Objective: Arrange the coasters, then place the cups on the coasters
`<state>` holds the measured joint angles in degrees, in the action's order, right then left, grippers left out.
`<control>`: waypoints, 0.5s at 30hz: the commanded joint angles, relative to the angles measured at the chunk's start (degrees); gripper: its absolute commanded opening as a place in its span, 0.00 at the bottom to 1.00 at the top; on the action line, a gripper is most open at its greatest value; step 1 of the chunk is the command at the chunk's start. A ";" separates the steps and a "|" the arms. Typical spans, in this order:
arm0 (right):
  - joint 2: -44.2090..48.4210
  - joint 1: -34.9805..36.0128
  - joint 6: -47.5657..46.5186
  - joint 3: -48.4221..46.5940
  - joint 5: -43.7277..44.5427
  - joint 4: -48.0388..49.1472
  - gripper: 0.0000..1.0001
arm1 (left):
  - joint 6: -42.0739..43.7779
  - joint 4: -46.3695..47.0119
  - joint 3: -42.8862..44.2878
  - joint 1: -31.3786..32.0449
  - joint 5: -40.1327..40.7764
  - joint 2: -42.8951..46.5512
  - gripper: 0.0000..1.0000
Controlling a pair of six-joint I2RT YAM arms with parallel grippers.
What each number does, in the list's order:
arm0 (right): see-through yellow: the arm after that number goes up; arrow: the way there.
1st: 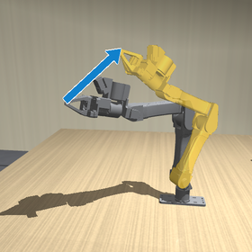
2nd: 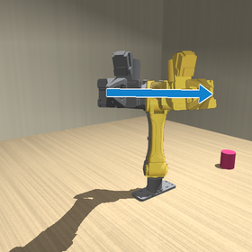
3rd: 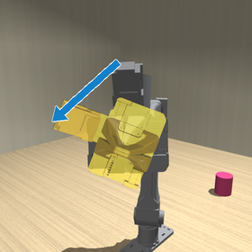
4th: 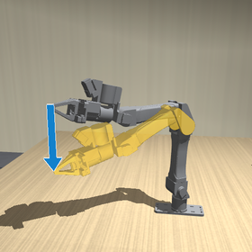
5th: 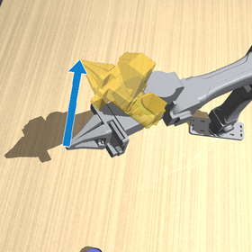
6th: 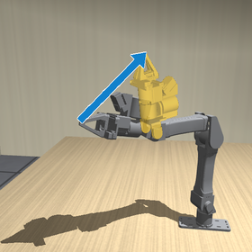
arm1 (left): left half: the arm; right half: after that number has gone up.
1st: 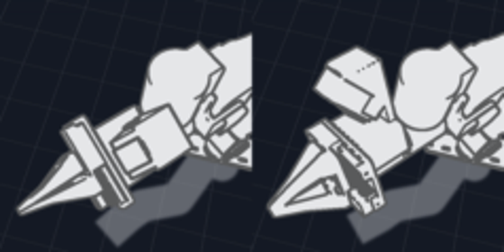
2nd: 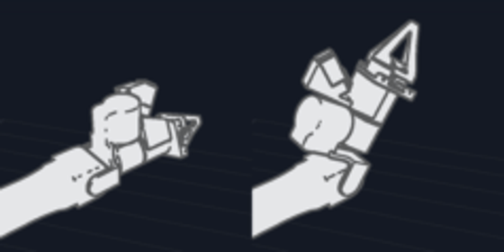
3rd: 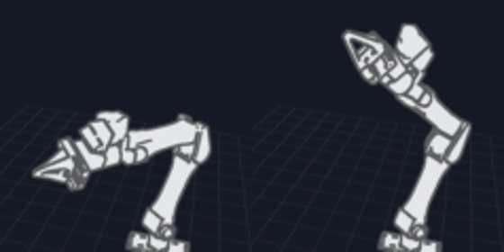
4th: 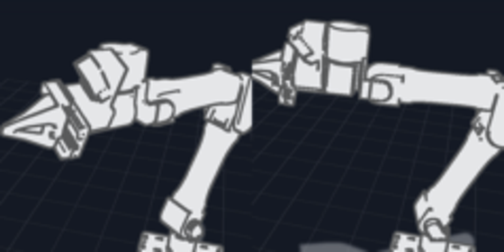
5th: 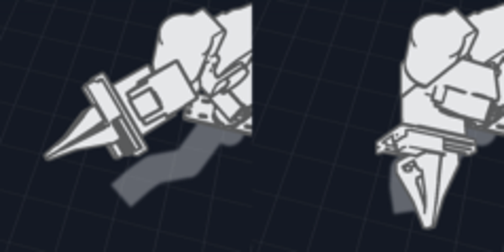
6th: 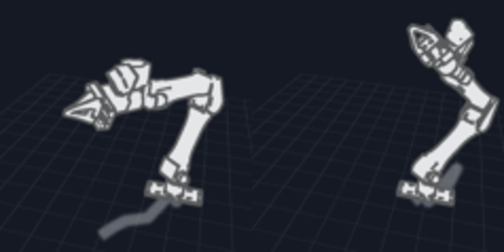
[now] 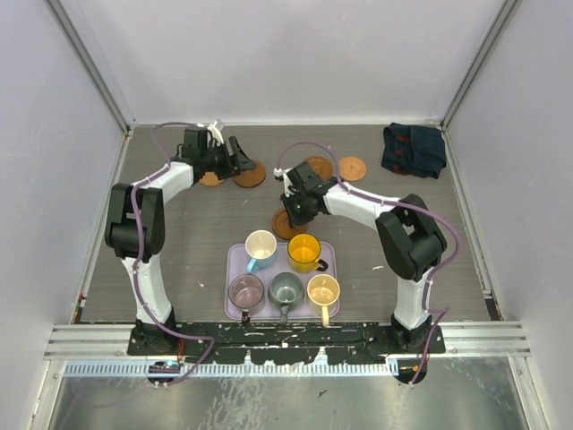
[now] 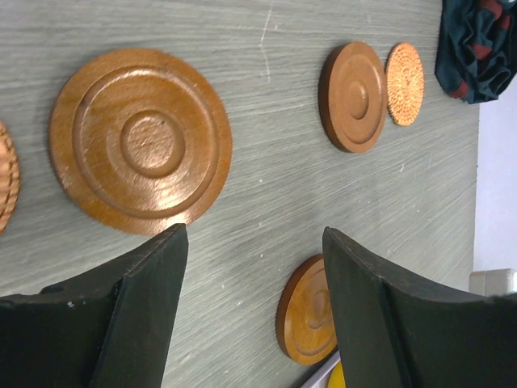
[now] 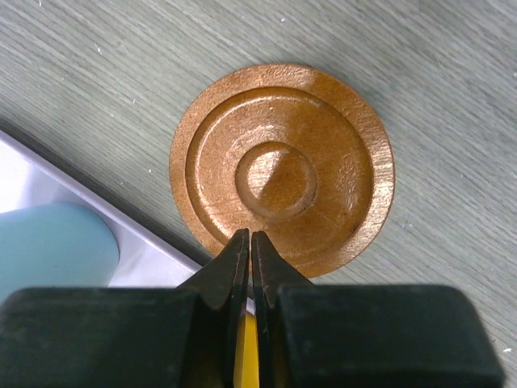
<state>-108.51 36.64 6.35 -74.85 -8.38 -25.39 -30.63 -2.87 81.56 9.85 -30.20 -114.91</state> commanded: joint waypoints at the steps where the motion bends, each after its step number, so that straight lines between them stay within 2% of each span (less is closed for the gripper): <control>1: -1.09 0.08 0.59 -1.24 -0.80 2.82 0.12 | 1.26 2.51 -3.78 -0.62 1.60 4.84 0.69; 9: -7.58 0.10 0.50 -4.69 1.49 2.98 0.13 | 4.41 2.00 -13.81 -1.12 5.69 11.16 0.70; 15: -13.48 -0.06 -0.07 -10.89 5.17 2.11 0.13 | 5.56 1.42 -19.24 -2.20 9.60 16.60 0.70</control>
<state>-117.32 36.58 6.79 -81.89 -7.68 -22.57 -27.22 -3.25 64.20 8.82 -23.94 -104.25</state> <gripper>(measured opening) 0.125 0.700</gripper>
